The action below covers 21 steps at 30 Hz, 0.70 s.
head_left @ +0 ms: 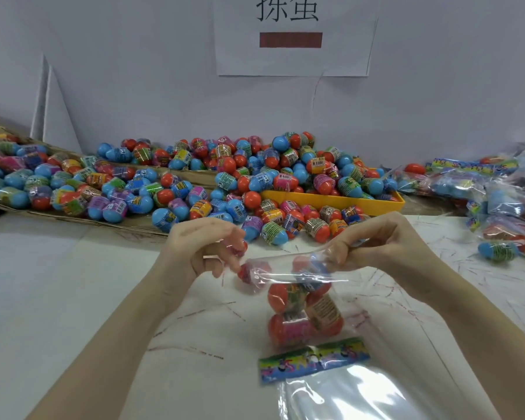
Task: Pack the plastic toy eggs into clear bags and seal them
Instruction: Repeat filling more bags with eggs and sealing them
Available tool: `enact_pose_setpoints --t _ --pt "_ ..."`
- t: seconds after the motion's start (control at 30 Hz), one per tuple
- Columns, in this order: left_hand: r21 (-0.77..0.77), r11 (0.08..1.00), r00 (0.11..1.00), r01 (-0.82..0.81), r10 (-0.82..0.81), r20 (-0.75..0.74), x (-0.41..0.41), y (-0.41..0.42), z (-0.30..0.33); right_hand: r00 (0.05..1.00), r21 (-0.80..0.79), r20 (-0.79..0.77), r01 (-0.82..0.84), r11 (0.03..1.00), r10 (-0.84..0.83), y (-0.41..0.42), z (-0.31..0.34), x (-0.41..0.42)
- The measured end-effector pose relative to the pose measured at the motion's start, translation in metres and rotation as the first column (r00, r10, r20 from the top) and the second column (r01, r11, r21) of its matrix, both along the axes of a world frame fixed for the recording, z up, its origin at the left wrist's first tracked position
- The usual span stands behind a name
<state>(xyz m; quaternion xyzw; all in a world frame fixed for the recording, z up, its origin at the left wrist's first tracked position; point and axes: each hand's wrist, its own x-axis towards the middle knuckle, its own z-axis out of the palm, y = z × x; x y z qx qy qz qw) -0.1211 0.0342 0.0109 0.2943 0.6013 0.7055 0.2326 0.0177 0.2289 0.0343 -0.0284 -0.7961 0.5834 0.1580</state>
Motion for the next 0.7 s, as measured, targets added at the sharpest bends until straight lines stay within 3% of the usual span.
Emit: enact_pose_setpoints --t 0.1,0.23,0.33,0.57,0.7 --pt "-0.153 0.988 0.998 0.021 -0.03 -0.059 0.006 0.006 0.001 1.0 0.019 -0.006 -0.001 1.0 0.001 -0.002 0.001 -0.001" --pt "-0.34 0.934 0.952 0.106 -0.194 -0.238 0.015 0.007 0.002 1.0 0.027 -0.003 -0.005 1.0 0.005 -0.004 0.001 -0.001" --pt "-0.426 0.892 0.932 0.147 -0.27 -0.243 0.018 0.006 0.004 1.0 0.045 -0.008 -0.001 0.999 0.002 -0.004 0.001 -0.001" --pt "-0.427 0.879 0.924 0.212 -0.323 -0.206 0.02 0.005 0.009 1.0 0.066 -0.009 -0.016 0.998 0.017 -0.007 0.0 -0.001" --pt "-0.427 0.882 0.933 0.198 -0.303 -0.193 0.021 0.005 0.009 0.999 0.202 0.03 0.027 0.979 -0.034 -0.006 -0.003 -0.002"
